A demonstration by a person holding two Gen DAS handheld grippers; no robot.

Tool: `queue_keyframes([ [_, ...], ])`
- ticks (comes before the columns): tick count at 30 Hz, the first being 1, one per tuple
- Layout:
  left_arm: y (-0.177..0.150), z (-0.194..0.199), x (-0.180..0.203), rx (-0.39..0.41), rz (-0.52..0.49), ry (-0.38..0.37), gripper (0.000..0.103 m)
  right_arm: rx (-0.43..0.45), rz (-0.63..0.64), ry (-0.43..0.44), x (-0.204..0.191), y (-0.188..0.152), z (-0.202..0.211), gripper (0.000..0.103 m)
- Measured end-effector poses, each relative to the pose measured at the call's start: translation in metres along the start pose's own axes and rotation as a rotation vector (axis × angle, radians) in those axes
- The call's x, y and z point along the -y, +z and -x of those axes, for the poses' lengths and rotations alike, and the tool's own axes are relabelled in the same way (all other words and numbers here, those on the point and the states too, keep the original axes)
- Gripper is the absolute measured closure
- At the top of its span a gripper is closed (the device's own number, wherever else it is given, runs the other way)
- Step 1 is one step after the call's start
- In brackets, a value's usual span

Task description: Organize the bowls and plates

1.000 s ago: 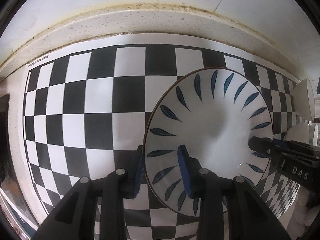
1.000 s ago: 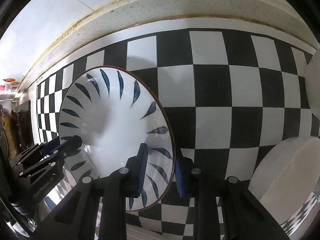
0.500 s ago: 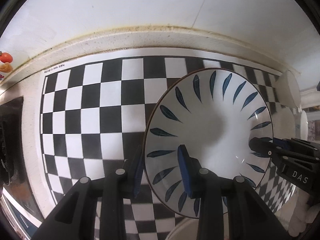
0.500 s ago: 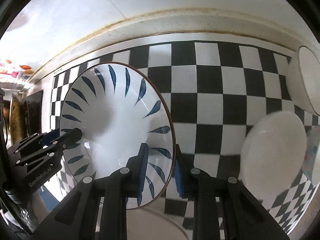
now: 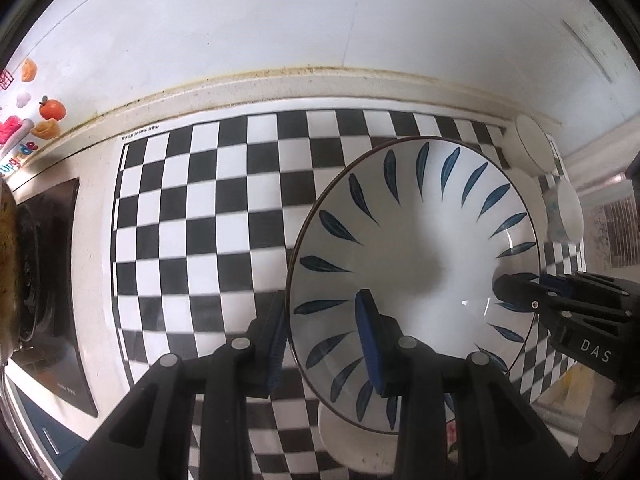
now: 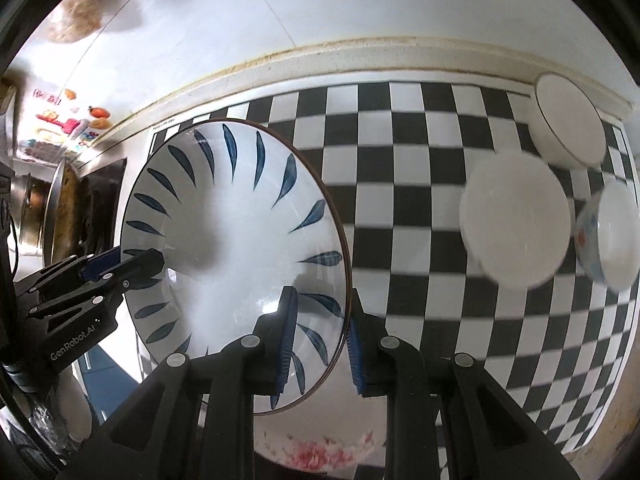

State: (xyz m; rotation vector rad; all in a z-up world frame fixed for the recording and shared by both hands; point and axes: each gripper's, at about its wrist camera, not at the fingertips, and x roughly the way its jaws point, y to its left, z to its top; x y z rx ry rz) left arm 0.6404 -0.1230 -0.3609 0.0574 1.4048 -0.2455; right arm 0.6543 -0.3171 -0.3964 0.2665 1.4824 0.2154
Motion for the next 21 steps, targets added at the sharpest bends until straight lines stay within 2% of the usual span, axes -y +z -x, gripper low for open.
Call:
queue_keyframes([
  [6, -0.037, 0.004, 0.012, -0.026, -0.033, 0.010, 0.073, -0.015, -0.011, 0.006, 0.002, -0.044, 0.000, 0.078],
  [12, -0.070, -0.013, 0.026, -0.073, -0.068, 0.025, 0.072, -0.037, -0.023, -0.002, 0.010, -0.086, -0.005, 0.078],
  [21, -0.095, -0.053, 0.042, -0.152, -0.099, 0.043, 0.072, -0.102, -0.068, -0.007, 0.034, -0.118, -0.039, 0.078],
])
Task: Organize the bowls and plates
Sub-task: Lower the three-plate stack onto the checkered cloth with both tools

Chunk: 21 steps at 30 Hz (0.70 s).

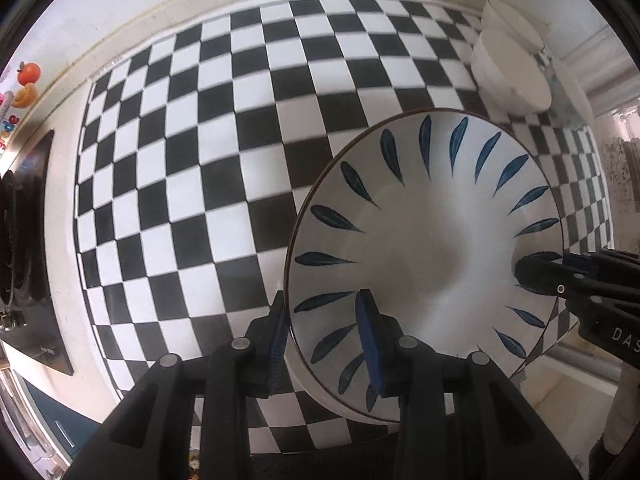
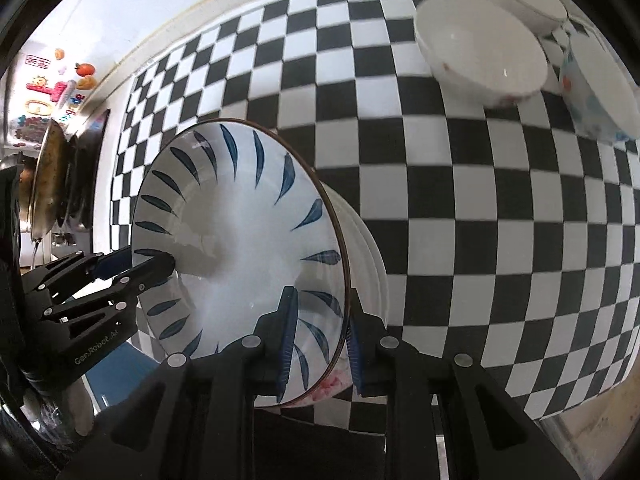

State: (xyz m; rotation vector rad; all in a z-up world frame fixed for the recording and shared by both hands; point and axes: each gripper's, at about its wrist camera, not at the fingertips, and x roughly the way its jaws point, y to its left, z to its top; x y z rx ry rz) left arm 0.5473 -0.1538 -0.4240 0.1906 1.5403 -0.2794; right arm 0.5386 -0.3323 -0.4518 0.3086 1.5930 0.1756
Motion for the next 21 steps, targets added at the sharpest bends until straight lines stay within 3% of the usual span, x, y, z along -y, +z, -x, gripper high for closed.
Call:
queue_keyframes([
  [12, 0.004, -0.025, 0.005, -0.058, -0.003, 0.020, 0.072, -0.068, -0.004, -0.010, 0.008, -0.007, -0.043, 0.078],
  [21, 0.005, -0.024, 0.005, -0.055, 0.004, 0.028, 0.073, -0.073, 0.002, -0.022, 0.005, -0.007, -0.048, 0.078],
])
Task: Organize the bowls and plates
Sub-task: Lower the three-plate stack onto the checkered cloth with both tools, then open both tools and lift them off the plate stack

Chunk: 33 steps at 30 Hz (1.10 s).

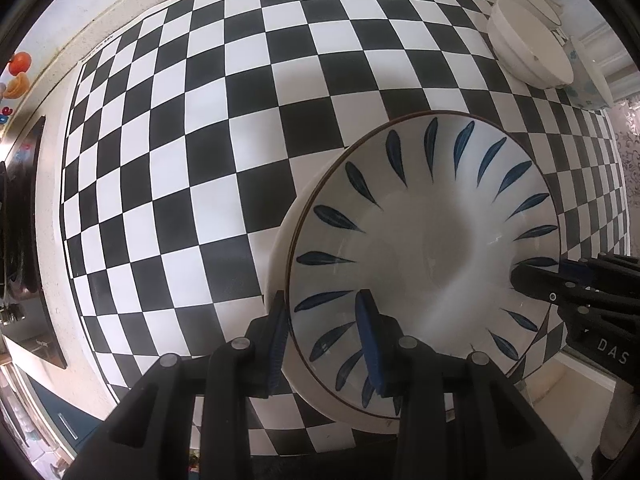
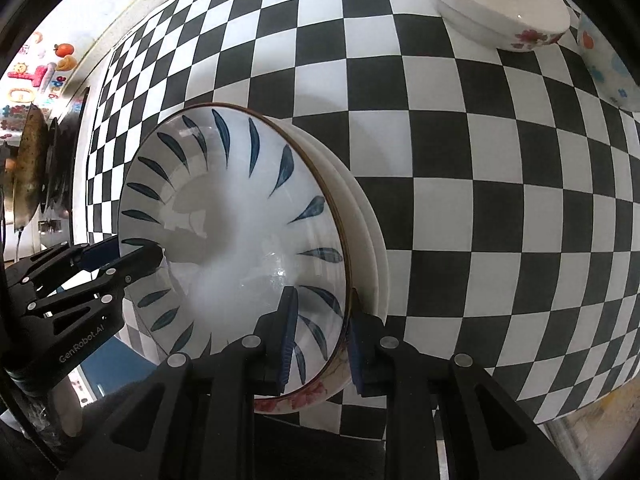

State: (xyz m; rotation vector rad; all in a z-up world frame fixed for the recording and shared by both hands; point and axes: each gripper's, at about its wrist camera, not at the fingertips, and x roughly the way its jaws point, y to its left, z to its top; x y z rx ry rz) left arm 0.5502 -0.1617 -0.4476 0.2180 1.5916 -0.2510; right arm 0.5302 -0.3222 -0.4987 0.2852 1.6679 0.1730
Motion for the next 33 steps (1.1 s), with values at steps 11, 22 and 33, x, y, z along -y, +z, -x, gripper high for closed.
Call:
queue_keyframes([
  [11, -0.001, -0.004, -0.005, -0.005, 0.058, -0.008, 0.072, -0.017, -0.012, -0.010, 0.000, 0.003, 0.002, 0.078],
  [22, -0.018, -0.002, 0.001, 0.051, 0.076, -0.004, 0.020, 0.038, 0.023, -0.116, -0.018, -0.005, 0.021, 0.049],
  [33, -0.048, 0.039, -0.012, 0.124, 0.134, 0.020, 0.020, 0.135, 0.030, -0.164, -0.023, -0.019, 0.070, 0.021],
])
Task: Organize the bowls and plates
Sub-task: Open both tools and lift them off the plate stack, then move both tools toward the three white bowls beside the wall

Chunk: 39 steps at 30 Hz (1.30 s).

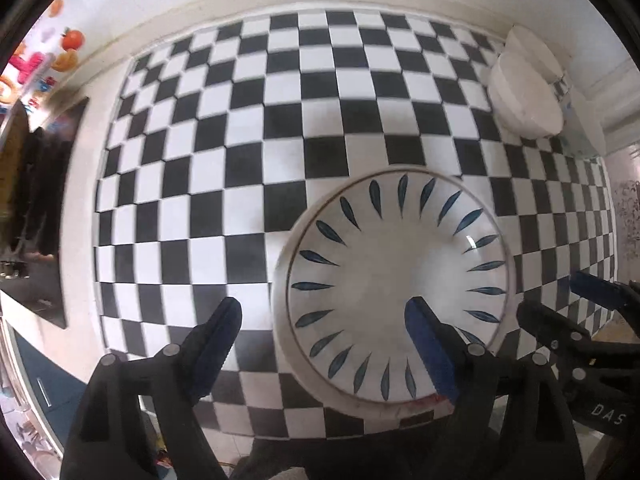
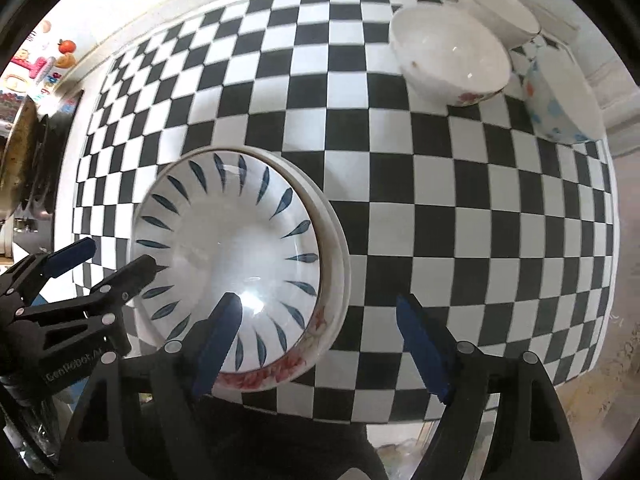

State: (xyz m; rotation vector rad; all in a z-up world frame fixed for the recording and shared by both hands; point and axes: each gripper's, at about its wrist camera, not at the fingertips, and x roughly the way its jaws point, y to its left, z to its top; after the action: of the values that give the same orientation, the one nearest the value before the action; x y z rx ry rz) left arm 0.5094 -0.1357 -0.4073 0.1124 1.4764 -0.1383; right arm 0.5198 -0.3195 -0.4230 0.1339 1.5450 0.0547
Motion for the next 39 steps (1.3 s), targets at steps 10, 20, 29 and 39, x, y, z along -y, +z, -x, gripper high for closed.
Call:
queue_keyframes([
  [10, -0.014, 0.111, 0.016, 0.101, 0.004, 0.011, 0.020, 0.170, 0.001, -0.002, -0.001, -0.036, 0.119, 0.021],
  [20, -0.034, 0.164, 0.021, 0.126, 0.017, 0.007, 0.020, 0.251, 0.019, 0.015, -0.008, -0.075, 0.191, 0.021],
  [29, -0.054, 0.197, 0.023, 0.171, 0.027, 0.021, 0.020, 0.283, 0.050, 0.005, -0.016, -0.091, 0.212, 0.021],
  [39, -0.052, 0.196, 0.017, 0.210, -0.003, 0.020, 0.020, 0.313, -0.012, 0.021, -0.017, -0.094, 0.211, 0.021],
])
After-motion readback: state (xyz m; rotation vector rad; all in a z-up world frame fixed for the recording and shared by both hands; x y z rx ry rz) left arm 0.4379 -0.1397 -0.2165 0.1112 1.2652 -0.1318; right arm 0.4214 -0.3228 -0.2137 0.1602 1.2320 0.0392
